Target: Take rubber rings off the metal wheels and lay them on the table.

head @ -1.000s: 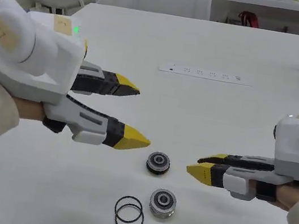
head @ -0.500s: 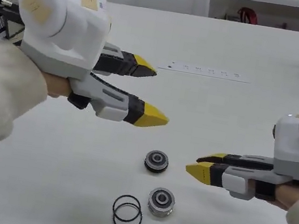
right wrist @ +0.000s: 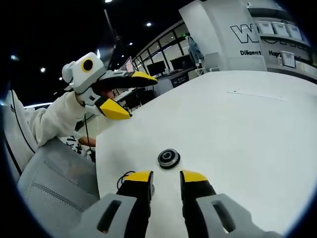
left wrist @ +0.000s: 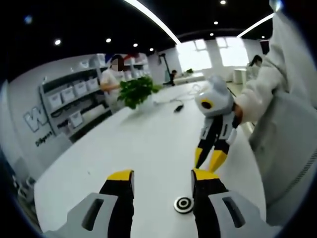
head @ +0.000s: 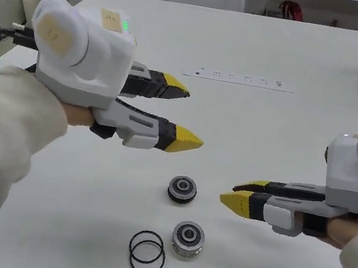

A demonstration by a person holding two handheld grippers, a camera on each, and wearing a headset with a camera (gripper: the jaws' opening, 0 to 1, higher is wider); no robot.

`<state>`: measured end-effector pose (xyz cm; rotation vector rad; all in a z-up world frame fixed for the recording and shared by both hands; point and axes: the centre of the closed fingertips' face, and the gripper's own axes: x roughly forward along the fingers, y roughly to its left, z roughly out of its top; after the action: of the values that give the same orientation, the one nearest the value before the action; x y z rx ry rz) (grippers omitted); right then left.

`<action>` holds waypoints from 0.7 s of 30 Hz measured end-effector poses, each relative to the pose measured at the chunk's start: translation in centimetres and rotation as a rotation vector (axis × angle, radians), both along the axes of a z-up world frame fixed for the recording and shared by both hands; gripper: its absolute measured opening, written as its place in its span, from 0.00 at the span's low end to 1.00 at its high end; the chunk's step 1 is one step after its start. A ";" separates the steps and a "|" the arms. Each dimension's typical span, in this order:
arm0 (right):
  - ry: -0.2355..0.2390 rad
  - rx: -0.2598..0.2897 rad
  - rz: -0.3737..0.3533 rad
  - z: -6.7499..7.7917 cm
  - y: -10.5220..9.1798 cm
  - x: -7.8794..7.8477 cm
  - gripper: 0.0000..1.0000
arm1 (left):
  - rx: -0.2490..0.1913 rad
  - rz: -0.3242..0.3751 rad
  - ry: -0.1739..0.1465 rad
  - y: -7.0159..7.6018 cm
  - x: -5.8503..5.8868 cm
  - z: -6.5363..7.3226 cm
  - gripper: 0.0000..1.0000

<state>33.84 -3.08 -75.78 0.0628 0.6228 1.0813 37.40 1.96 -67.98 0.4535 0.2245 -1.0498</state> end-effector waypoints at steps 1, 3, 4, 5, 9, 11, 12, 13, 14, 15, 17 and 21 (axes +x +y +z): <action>0.001 0.001 -0.001 0.0 0.0 0.0 0.19 | 0.003 0.003 0.003 0.0 0.0 -0.3 0.47; 0.002 0.000 -0.003 -0.1 0.0 0.0 0.19 | 0.007 0.007 0.016 0.1 0.1 -1.1 0.48; 0.002 -0.001 -0.004 -0.1 -0.1 0.1 0.19 | 0.007 0.008 0.021 0.2 0.1 -1.4 0.47; 0.003 -0.001 -0.004 -0.2 -0.1 0.1 0.19 | 0.008 0.010 0.031 0.2 0.1 -1.8 0.47; 0.004 -0.006 -0.005 -0.4 -0.1 0.1 0.19 | 0.020 0.008 0.045 0.2 -0.1 -2.9 0.47; 0.005 -0.007 -0.005 -0.5 -0.1 0.1 0.19 | 0.022 0.010 0.049 0.2 0.0 -3.2 0.46; 0.005 -0.008 -0.005 -0.5 -0.1 0.1 0.19 | 0.018 0.014 0.052 0.2 0.0 -3.4 0.45; 0.005 -0.009 -0.003 -0.6 0.0 0.1 0.19 | 0.013 0.017 0.057 0.2 0.0 -3.5 0.44; 0.004 -0.009 -0.003 -0.6 0.0 0.1 0.19 | 0.007 0.021 0.065 0.1 0.0 -3.8 0.43; 0.004 -0.010 -0.002 -0.7 0.0 0.1 0.19 | 0.007 0.020 0.069 0.1 0.0 -4.0 0.41; 0.006 -0.010 -0.002 -0.7 0.0 0.1 0.19 | 0.012 0.021 0.075 0.1 0.0 -4.5 0.39; 0.011 -0.011 0.000 -1.1 0.0 0.2 0.19 | 0.025 -0.001 0.098 -0.4 -0.5 -5.7 0.37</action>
<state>34.06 -3.06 -76.84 0.0593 0.6382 1.0778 36.85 1.57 -73.65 0.4246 0.3249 -1.0727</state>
